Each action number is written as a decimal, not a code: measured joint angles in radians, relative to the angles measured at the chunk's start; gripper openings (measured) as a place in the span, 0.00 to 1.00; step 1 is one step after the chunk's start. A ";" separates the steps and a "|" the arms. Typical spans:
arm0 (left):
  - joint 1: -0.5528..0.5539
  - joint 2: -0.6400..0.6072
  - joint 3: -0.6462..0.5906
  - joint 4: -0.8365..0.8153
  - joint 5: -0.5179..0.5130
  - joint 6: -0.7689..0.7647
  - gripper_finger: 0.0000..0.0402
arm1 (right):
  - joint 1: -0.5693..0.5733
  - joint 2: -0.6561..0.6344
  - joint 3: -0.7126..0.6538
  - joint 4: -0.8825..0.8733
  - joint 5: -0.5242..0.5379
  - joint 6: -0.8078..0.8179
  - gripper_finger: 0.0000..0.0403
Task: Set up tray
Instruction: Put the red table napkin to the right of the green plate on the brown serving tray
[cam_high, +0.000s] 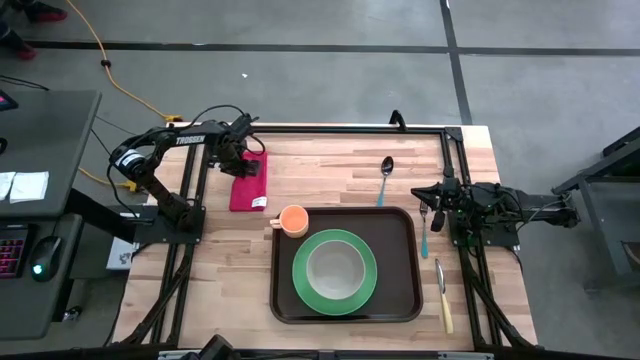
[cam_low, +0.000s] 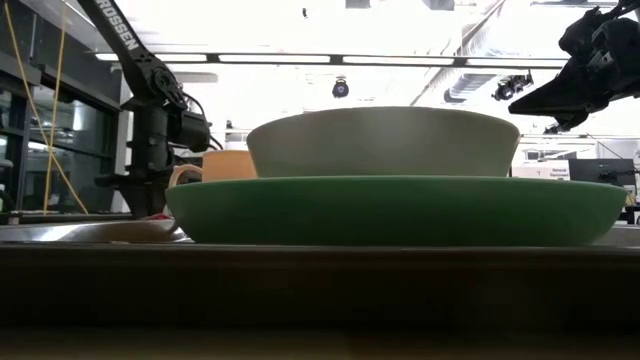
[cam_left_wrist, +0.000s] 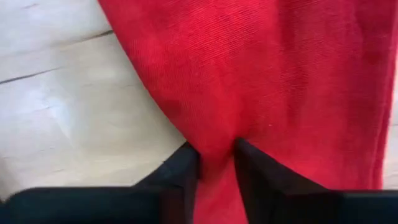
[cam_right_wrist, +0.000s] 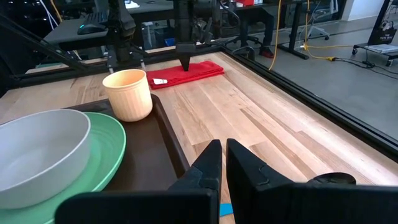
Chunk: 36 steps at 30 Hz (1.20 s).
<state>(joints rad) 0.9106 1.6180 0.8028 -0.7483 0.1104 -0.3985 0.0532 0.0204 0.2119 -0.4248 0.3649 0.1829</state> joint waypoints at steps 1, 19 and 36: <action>0.000 0.000 0.000 0.002 0.003 0.000 0.29 | 0.000 0.000 0.000 0.000 0.000 0.000 0.00; -0.002 0.001 0.016 -0.014 -0.015 -0.022 0.07 | 0.000 0.000 0.000 0.000 0.000 0.004 0.00; -0.002 0.006 0.097 -0.069 -0.016 -0.017 0.03 | 0.000 0.000 0.000 0.000 0.000 0.004 0.00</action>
<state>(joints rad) 0.9089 1.6239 0.8997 -0.8177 0.0948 -0.4154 0.0532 0.0204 0.2119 -0.4252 0.3645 0.1871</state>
